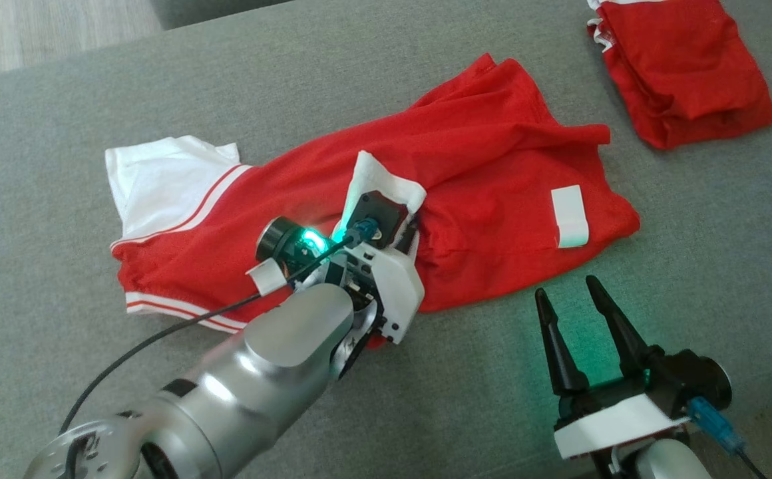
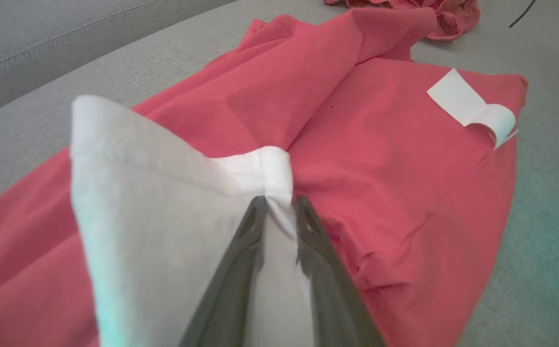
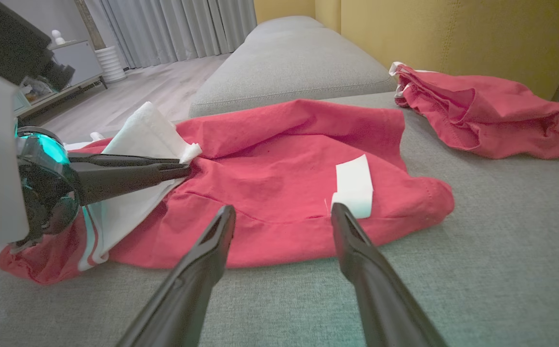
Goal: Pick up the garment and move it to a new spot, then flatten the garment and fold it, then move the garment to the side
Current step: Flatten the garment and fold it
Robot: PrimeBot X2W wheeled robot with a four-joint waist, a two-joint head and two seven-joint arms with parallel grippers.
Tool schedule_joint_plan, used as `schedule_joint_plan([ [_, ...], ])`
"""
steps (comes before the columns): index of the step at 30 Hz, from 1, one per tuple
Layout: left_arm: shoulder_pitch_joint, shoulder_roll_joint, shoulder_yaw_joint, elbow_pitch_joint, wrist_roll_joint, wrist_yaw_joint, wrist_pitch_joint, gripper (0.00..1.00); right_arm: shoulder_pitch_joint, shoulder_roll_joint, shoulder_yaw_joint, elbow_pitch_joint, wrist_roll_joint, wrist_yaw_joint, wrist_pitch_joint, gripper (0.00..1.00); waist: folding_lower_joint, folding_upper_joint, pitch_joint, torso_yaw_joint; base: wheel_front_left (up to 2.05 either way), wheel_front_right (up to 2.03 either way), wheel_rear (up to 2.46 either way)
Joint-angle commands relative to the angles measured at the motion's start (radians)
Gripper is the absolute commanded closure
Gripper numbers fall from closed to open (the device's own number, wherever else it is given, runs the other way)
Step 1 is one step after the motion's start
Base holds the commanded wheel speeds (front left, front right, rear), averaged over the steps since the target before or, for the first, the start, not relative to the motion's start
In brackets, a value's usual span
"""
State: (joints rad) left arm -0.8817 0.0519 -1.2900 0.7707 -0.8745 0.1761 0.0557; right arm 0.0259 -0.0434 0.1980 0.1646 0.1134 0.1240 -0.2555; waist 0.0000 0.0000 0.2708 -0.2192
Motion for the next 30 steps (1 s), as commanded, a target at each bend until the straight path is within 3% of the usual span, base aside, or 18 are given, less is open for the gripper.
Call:
schedule_joint_plan([
  [1, -0.052, -0.002, 0.017, -0.011, 0.001, 0.003, -0.010, 0.92, -0.019, -0.007, 0.024, -0.022, 0.000, 0.007, -0.006, 0.00, 0.0000, 0.0000, -0.002, 0.000, 0.00, 0.00, 0.00],
  [2, -0.052, -0.002, 0.016, -0.008, 0.002, 0.002, -0.011, 1.00, -0.018, -0.007, 0.024, -0.021, 0.000, 0.007, -0.006, 0.00, 0.0000, 0.0000, -0.004, 0.000, 0.00, 0.00, 0.00],
  [14, -0.008, -0.002, 0.011, -0.106, 0.001, -0.051, -0.123, 1.00, 0.031, -0.007, -0.007, -0.006, 0.000, 0.007, -0.006, 0.00, 0.0000, 0.0000, -0.103, 0.057, 0.00, 0.00, 0.00],
  [19, 0.038, 0.017, 0.010, -0.146, 0.034, -0.038, -0.180, 1.00, 0.081, -0.007, -0.065, -0.004, 0.001, 0.007, -0.006, 0.00, 0.0000, 0.0000, -0.173, 0.120, 0.00, 0.00, 0.00],
  [23, 0.073, 0.127, 0.010, -0.234, 0.068, 0.012, -0.189, 1.00, 0.110, -0.007, -0.122, -0.002, 0.006, 0.007, -0.006, 0.00, 0.0000, 0.0000, -0.202, 0.171, 0.00, 0.00, 0.00],
  [29, 0.061, 0.374, 0.016, -0.457, 0.149, 0.141, -0.157, 1.00, 0.082, -0.007, -0.209, 0.052, 0.039, 0.007, -0.006, 0.00, 0.0000, 0.0000, -0.183, 0.217, 0.00, 0.00, 0.00],
  [30, 0.061, 0.374, 0.016, -0.457, 0.149, 0.141, -0.157, 1.00, 0.082, -0.007, -0.209, 0.052, 0.039, 0.007, -0.006, 0.00, 0.0000, 0.0000, -0.183, 0.217, 0.00, 0.00, 0.00],
])
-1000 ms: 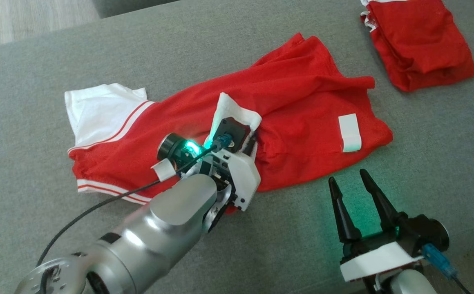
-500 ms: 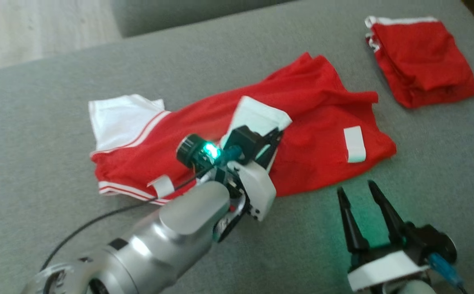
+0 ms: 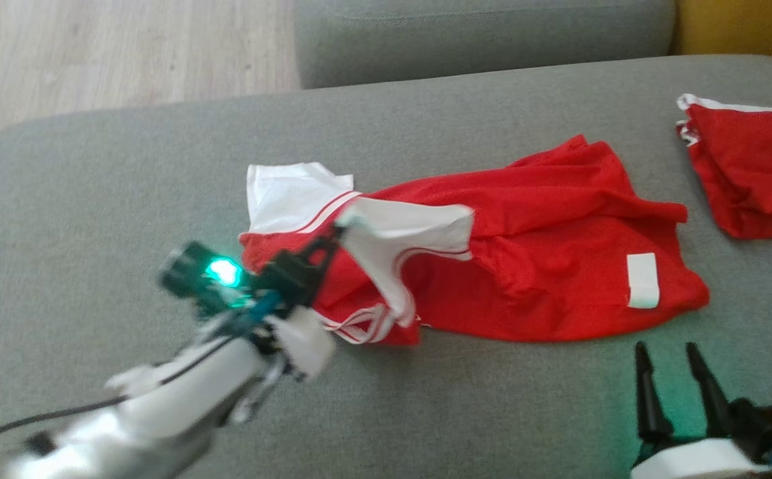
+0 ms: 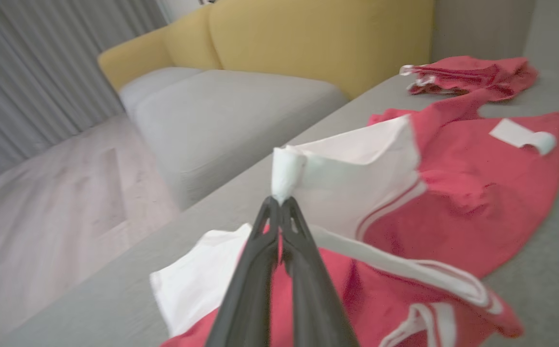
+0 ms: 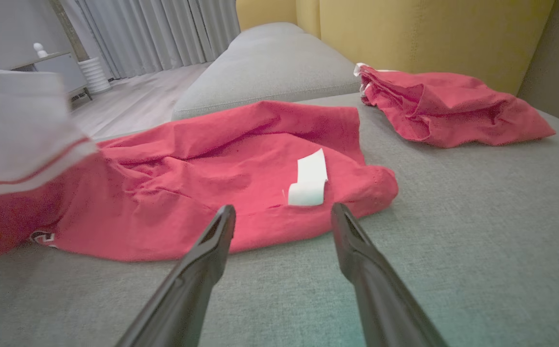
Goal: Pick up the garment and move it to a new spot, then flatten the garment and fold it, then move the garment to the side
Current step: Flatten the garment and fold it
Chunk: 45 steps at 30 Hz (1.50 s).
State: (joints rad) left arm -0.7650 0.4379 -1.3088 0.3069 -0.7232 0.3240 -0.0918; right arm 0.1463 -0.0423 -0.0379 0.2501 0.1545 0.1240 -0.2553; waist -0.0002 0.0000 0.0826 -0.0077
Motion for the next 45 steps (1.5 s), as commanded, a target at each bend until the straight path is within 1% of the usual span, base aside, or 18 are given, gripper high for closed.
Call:
schedule_joint_plan([
  [1, -0.061, 0.030, 0.037, -0.033, 0.010, 0.012, 0.002, 1.00, -0.051, -0.008, 0.015, -0.021, 0.009, 0.007, -0.006, 0.00, 0.0002, 0.0000, 0.011, 0.010, 0.00, 0.00, 0.00],
  [4, -0.076, 0.150, 0.046, -0.146, 0.037, 0.059, 0.041, 1.00, -0.097, -0.008, -0.030, 0.035, 0.038, 0.007, -0.006, 0.00, 0.0002, 0.0000, 0.031, 0.020, 0.00, 0.00, 0.00],
  [7, -0.084, 0.251, 0.052, -0.220, 0.059, 0.091, 0.071, 1.00, -0.146, -0.008, -0.071, 0.099, 0.059, 0.007, -0.006, 0.00, 0.0002, 0.0000, 0.047, 0.026, 0.00, 0.00, 0.00],
  [9, -0.089, 0.303, 0.056, -0.251, 0.071, 0.108, 0.085, 1.00, -0.179, -0.008, -0.084, 0.141, 0.073, 0.007, -0.006, 0.00, 0.0002, 0.0000, 0.056, 0.028, 0.00, 0.00, 0.00],
  [12, -0.091, 0.352, 0.064, -0.282, 0.072, 0.119, 0.096, 1.00, -0.223, -0.021, -0.058, 0.191, 0.104, 0.007, -0.003, 0.00, 0.0002, 0.0000, 0.064, 0.029, 0.00, 0.00, 0.00],
  [16, -0.098, 0.383, 0.068, -0.294, 0.073, 0.118, 0.101, 1.00, -0.249, -0.061, 0.024, 0.232, 0.162, 0.007, 0.020, 0.00, 0.0002, 0.0000, 0.072, 0.033, 0.00, 0.00, 0.00],
  [20, -0.101, 0.390, 0.072, -0.287, 0.072, 0.119, 0.098, 1.00, -0.239, -0.085, 0.098, 0.236, 0.226, 0.007, 0.020, 0.00, 0.0002, 0.0000, 0.076, 0.037, 0.00, 0.00, 0.00],
  [29, -0.094, 0.389, 0.069, -0.277, 0.068, 0.120, 0.098, 1.00, -0.243, -0.113, 0.153, 0.270, 0.294, 0.007, 0.003, 0.00, 0.0002, 0.0000, 0.077, 0.035, 0.00, 0.00, 0.00],
  [31, -0.096, 0.389, 0.069, -0.277, 0.068, 0.117, 0.099, 1.00, -0.254, -0.119, 0.156, 0.284, 0.299, 0.007, 0.001, 0.09, 0.0002, 0.0000, 0.078, 0.037, 0.00, 0.00, 0.00],
  [33, -0.098, 0.389, 0.068, -0.276, 0.069, 0.114, 0.100, 1.00, -0.264, -0.124, 0.159, 0.297, 0.300, 0.007, 0.000, 0.28, 0.0002, 0.0000, 0.079, 0.039, 0.00, 0.00, 0.00],
  [34, -0.099, 0.388, 0.067, -0.275, 0.069, 0.113, 0.101, 1.00, -0.268, -0.126, 0.159, 0.303, 0.301, 0.007, -0.001, 0.34, 0.0002, 0.0000, 0.079, 0.041, 0.00, 0.00, 0.00],
  [35, -0.100, 0.387, 0.067, -0.275, 0.069, 0.112, 0.101, 1.00, -0.272, -0.127, 0.159, 0.308, 0.302, 0.007, -0.002, 0.38, 0.0002, 0.0000, 0.079, 0.043, 0.00, 0.00, 0.00],
  [37, -0.099, 0.386, 0.066, -0.274, 0.069, 0.110, 0.101, 1.00, -0.275, -0.129, 0.159, 0.314, 0.305, 0.007, -0.003, 0.41, 0.0002, 0.0000, 0.078, 0.046, 0.00, 0.00, 0.00],
  [40, -0.097, 0.385, 0.066, -0.271, 0.066, 0.108, 0.099, 1.00, -0.278, -0.131, 0.161, 0.321, 0.309, 0.007, -0.005, 0.55, 0.0002, 0.0000, 0.073, 0.048, 0.00, 0.00, 0.00],
  [42, -0.095, 0.386, 0.065, -0.269, 0.064, 0.108, 0.099, 1.00, -0.279, -0.132, 0.165, 0.325, 0.311, 0.007, -0.005, 0.72, 0.0002, 0.0000, 0.070, 0.049, 0.00, 0.00, 0.00],
  [43, -0.093, 0.386, 0.065, -0.268, 0.062, 0.108, 0.098, 1.00, -0.280, -0.133, 0.167, 0.327, 0.311, 0.007, -0.006, 0.88, 0.0002, 0.0000, 0.068, 0.049, 0.00, 0.00, 0.00],
  [44, -0.093, 0.386, 0.065, -0.268, 0.062, 0.108, 0.098, 1.00, -0.280, -0.133, 0.167, 0.327, 0.311, 0.007, -0.006, 0.88, 0.0002, 0.0000, 0.068, 0.049, 0.00, 0.00, 0.00],
  [45, -0.090, 0.388, 0.065, -0.265, 0.059, 0.108, 0.096, 1.00, -0.281, -0.135, 0.172, 0.331, 0.313, 0.007, -0.006, 1.00, 0.0002, 0.0000, 0.063, 0.049, 0.00, 0.00, 0.00],
])
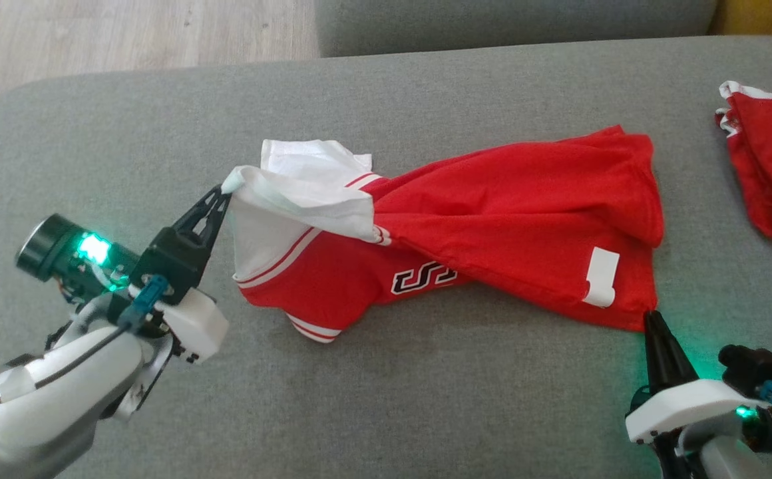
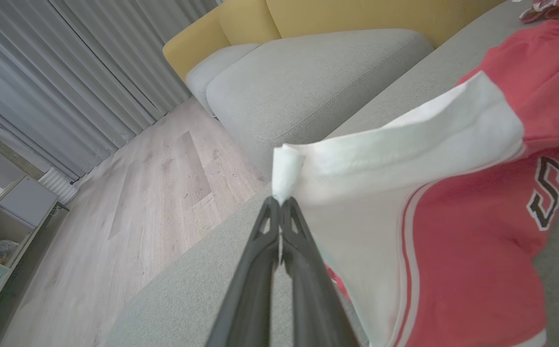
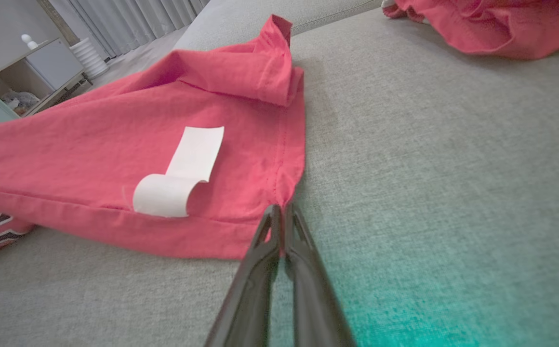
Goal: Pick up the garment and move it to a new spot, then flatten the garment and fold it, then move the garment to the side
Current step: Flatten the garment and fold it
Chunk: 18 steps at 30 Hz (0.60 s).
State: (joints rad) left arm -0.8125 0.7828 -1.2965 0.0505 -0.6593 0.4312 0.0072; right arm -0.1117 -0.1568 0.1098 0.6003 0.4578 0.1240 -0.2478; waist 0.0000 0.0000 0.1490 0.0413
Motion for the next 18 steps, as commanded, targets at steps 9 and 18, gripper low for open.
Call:
schedule_joint_plan([
  [9, -0.036, 0.055, 0.062, -0.017, 0.002, 0.005, -0.053, 1.00, 0.006, -0.048, -0.017, -0.133, 0.056, 0.007, -0.014, 1.00, 0.0000, 0.0000, -0.083, -0.005, 0.00, 0.00, 0.00],
  [18, -0.205, 0.158, 0.133, -0.148, 0.100, -0.034, -0.119, 1.00, -0.034, -0.176, -0.150, -0.588, 0.000, 0.007, 0.048, 1.00, 0.0000, 0.0000, -0.201, -0.018, 0.00, 0.00, 0.00],
])
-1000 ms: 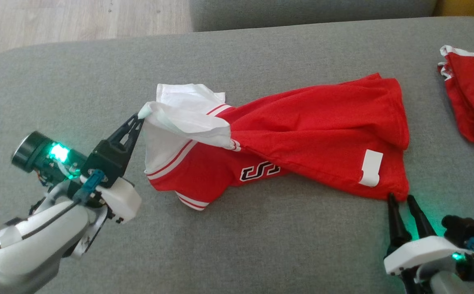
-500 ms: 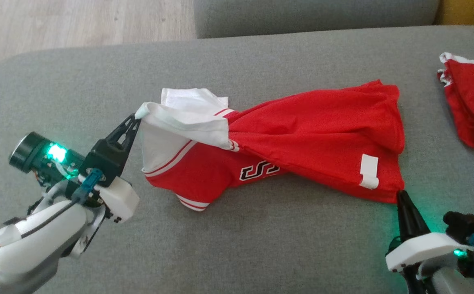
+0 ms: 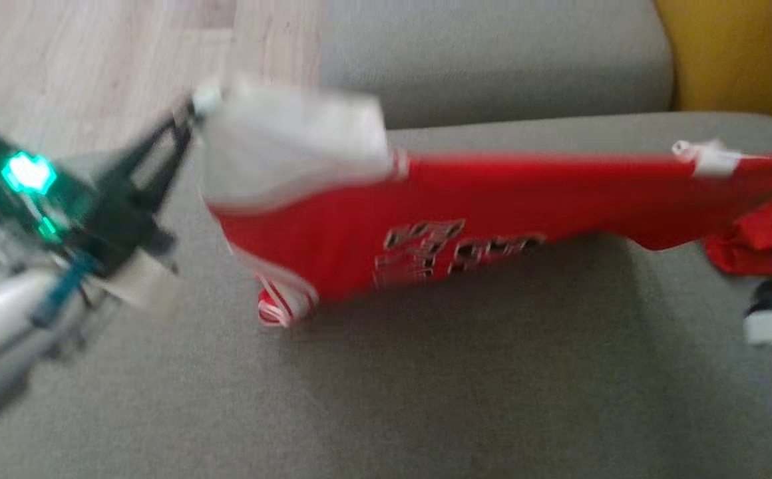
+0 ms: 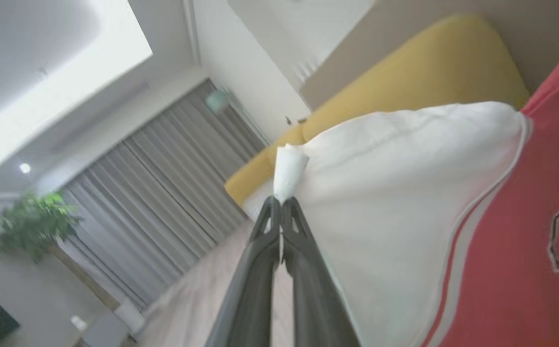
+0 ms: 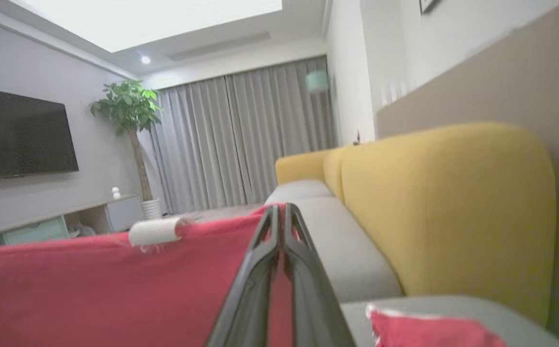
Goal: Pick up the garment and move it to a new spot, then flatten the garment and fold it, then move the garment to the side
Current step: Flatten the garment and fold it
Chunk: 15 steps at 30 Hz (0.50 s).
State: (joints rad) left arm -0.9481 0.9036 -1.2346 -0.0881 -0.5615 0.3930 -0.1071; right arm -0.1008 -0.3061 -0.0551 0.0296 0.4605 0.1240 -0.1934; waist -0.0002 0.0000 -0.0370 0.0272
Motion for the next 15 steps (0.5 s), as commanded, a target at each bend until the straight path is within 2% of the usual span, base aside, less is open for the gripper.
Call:
schedule_joint_plan([
  [1, -0.104, 0.048, 0.083, -0.028, 0.017, -0.007, -0.002, 1.00, -0.061, -0.040, -0.007, -0.072, -0.015, 0.007, 0.020, 1.00, 0.0002, 0.0000, -0.022, -0.003, 0.00, 0.00, 0.00],
  [4, -0.215, 0.068, 0.120, -0.062, 0.049, -0.052, 0.016, 1.00, -0.134, -0.077, -0.052, -0.206, -0.047, 0.007, 0.117, 1.00, 0.0002, 0.0000, -0.036, -0.002, 0.00, 0.00, 0.00],
  [7, -0.314, 0.051, 0.146, -0.047, 0.046, -0.126, 0.033, 1.00, -0.232, -0.114, -0.053, -0.256, -0.071, 0.007, 0.210, 1.00, 0.0002, 0.0000, -0.038, -0.002, 0.00, 0.00, 0.00],
  [10, -0.381, 0.004, 0.155, 0.050, 0.007, -0.220, 0.026, 1.00, -0.337, -0.143, 0.005, -0.205, -0.088, 0.007, 0.285, 1.00, 0.0002, 0.0000, -0.031, -0.003, 0.00, 0.00, 0.00],
  [15, -0.437, -0.107, 0.133, 0.291, -0.062, -0.365, 0.035, 1.00, -0.503, -0.158, 0.135, -0.008, -0.091, 0.007, 0.333, 1.00, 0.0002, 0.0000, 0.013, 0.002, 0.00, 0.00, 0.00],
])
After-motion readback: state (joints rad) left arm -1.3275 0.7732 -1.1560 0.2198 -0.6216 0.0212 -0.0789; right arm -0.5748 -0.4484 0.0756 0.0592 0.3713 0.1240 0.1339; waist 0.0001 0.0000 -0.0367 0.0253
